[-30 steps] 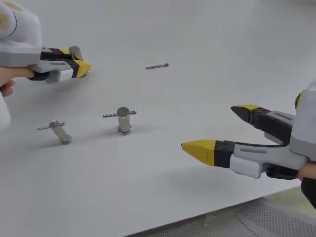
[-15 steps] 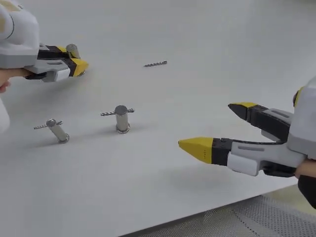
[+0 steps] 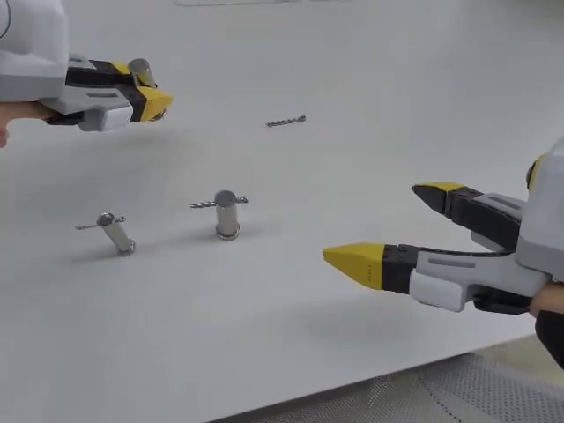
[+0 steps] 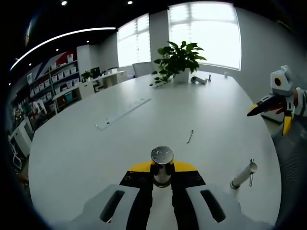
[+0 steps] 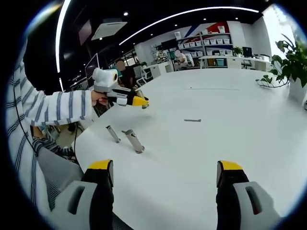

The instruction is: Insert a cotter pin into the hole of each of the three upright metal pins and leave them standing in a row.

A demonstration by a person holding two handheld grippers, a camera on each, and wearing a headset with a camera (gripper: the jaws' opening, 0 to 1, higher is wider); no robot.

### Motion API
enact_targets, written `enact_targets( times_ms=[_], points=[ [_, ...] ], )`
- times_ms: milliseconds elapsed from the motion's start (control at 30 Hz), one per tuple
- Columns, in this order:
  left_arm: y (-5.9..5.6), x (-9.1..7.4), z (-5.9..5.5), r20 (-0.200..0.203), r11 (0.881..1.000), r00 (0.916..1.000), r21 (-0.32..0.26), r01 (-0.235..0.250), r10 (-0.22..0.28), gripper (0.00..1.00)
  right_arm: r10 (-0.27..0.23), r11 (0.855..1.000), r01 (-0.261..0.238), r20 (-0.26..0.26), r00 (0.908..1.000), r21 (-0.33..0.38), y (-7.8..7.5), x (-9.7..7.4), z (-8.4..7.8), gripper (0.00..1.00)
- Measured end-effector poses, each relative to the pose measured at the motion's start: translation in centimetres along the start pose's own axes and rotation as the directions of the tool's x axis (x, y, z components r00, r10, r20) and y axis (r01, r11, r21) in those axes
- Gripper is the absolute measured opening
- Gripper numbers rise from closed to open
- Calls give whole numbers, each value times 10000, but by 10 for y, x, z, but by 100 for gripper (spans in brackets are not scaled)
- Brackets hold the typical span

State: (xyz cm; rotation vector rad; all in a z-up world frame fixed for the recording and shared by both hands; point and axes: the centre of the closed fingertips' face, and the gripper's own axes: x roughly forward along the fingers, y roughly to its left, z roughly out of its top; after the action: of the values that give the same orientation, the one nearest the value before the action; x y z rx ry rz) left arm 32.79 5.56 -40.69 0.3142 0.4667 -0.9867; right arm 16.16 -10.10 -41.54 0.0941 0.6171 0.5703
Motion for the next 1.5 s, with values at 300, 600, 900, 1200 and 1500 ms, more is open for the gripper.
enact_targets(
  times_ms=[300, 600, 900, 1200, 1500],
  points=[
    [-35, -22, 20, 316, 9982, 9980, 262, 536, -544, 10, 52, 9998, -47, 271, 9996, -205, 4, -7, 5, 87],
    [-82, -38, 35, 482, 9891, 9913, 878, 1182, -1228, 10, 162, 9991, -145, 412, 9990, -406, 7, -16, 5, 87],
    [-127, -42, 37, 507, 9718, 9778, 1321, 1955, -2035, 10, 304, 9981, -274, 536, 9981, -558, 7, -24, 3, 88],
    [-166, -37, 22, 346, 9633, 9671, 1037, 2475, -2522, 10, 641, 9969, -622, 387, 9972, -484, 11, -31, -5, 92],
    [-193, -24, 8, 60, 9559, 9596, 891, 2798, -2814, 10, 1034, 9896, -1047, -177, 9945, -987, 15, -34, -18, 92]
  ],
)
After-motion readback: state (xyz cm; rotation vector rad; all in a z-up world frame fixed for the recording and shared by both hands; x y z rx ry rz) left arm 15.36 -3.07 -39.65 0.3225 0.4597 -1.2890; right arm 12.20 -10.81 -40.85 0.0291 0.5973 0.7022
